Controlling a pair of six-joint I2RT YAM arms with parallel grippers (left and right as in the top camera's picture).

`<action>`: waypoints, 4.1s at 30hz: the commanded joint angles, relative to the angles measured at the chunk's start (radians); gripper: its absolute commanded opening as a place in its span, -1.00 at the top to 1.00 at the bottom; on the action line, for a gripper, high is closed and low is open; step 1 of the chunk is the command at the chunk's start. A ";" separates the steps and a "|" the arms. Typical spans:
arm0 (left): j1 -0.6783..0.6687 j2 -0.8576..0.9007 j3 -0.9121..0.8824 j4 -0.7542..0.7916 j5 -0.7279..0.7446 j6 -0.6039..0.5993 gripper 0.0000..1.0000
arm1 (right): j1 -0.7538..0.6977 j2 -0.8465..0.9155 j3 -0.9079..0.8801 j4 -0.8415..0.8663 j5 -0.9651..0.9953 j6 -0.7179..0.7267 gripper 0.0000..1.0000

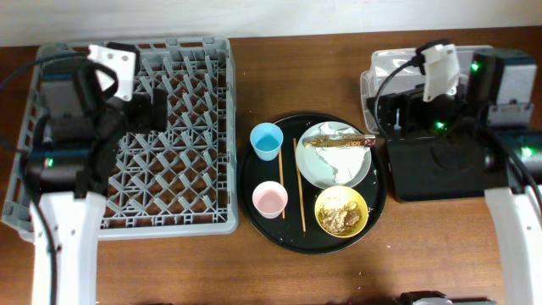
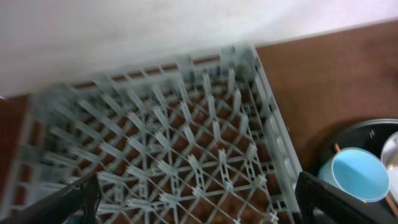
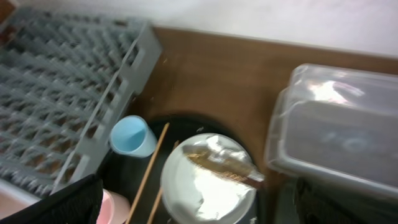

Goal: Sort waste into correct bins and load items into the dishwasher rack
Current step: 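Reach the right gripper to the tissue on the white plate and grasp, then carry the tissue with the right gripper into the clear plastic bin, then grasp the gold snack wrapper on the plate with the right gripper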

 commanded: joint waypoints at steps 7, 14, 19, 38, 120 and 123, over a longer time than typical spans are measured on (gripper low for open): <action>-0.005 0.124 0.026 -0.017 0.053 0.009 -0.99 | 0.051 0.167 0.021 0.002 0.053 0.077 -0.97; -0.005 0.145 0.026 -0.017 0.053 0.009 -0.99 | 0.233 0.333 0.021 -0.032 0.473 0.359 -0.99; -0.005 0.145 0.026 -0.017 0.053 0.009 -0.99 | 0.270 0.499 0.021 -0.051 0.487 0.552 -1.00; -0.005 0.145 0.026 -0.017 0.053 0.009 -0.99 | 0.297 0.808 -0.020 0.087 0.463 0.277 -0.74; -0.005 0.145 0.026 -0.017 0.053 0.009 -0.99 | 0.181 0.877 0.253 -0.127 0.191 0.308 -0.23; -0.005 0.145 0.026 -0.017 0.053 0.009 -0.99 | 0.197 0.877 0.211 -0.079 0.192 0.308 -0.21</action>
